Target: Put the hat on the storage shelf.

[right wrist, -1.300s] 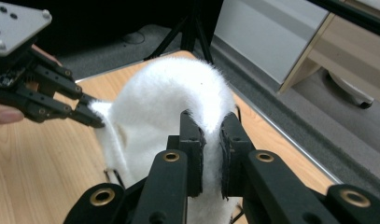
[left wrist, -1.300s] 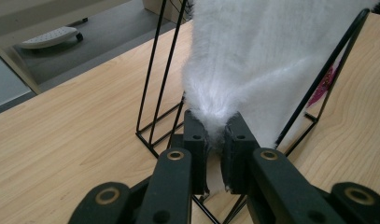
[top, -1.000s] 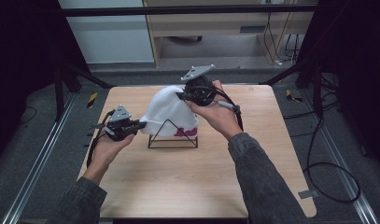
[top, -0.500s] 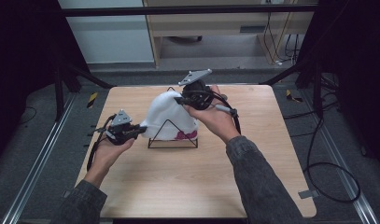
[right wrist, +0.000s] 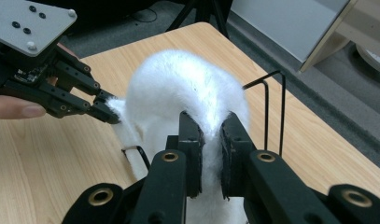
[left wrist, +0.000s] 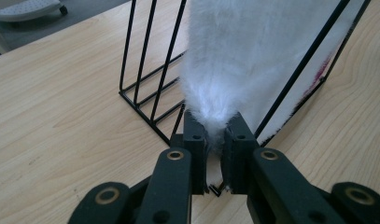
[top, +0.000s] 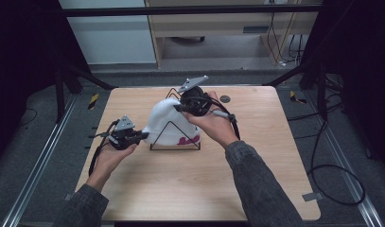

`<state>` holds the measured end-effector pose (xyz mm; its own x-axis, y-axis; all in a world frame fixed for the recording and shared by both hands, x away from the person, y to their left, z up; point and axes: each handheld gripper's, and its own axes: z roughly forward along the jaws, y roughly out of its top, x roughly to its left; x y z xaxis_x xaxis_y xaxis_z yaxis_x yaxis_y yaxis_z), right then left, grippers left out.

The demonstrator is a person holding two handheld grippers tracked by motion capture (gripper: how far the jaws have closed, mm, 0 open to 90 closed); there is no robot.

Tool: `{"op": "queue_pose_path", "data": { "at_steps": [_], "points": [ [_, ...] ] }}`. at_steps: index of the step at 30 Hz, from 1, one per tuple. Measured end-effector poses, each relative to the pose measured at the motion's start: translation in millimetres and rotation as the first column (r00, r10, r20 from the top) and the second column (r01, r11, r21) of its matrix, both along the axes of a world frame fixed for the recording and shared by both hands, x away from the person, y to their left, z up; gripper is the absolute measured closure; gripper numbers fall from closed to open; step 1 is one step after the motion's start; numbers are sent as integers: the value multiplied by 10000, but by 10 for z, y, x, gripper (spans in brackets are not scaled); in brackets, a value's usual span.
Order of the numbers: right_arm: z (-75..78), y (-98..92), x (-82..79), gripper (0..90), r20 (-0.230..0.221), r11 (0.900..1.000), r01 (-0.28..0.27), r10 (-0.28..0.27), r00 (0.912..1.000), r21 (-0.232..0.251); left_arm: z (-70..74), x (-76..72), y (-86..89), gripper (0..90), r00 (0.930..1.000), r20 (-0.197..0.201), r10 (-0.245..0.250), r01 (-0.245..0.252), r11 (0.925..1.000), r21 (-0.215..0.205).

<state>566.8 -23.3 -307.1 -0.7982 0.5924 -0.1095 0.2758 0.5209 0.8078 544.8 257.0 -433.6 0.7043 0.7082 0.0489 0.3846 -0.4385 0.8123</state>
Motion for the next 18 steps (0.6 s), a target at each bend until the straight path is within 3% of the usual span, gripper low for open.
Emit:
{"op": "queue_pose_path", "data": {
  "at_steps": [8, 12, 18],
  "points": [
    [-53, 72, -16, 811, -129, 9998, -150, 148, 9998, -121, -88, 5, 21, 815, 9997, -235, 41, -41, 10000, 16],
    [-80, 89, -4, 813, -204, 9999, -89, 86, 9998, -122, -77, -10, 2, 814, 9999, -130, 23, -20, 9996, 289],
    [-86, 117, 0, 810, -249, 9998, -114, 109, 9996, -173, -114, 12, 37, 814, 9995, -297, 104, -101, 9999, 121]
  ]
}}
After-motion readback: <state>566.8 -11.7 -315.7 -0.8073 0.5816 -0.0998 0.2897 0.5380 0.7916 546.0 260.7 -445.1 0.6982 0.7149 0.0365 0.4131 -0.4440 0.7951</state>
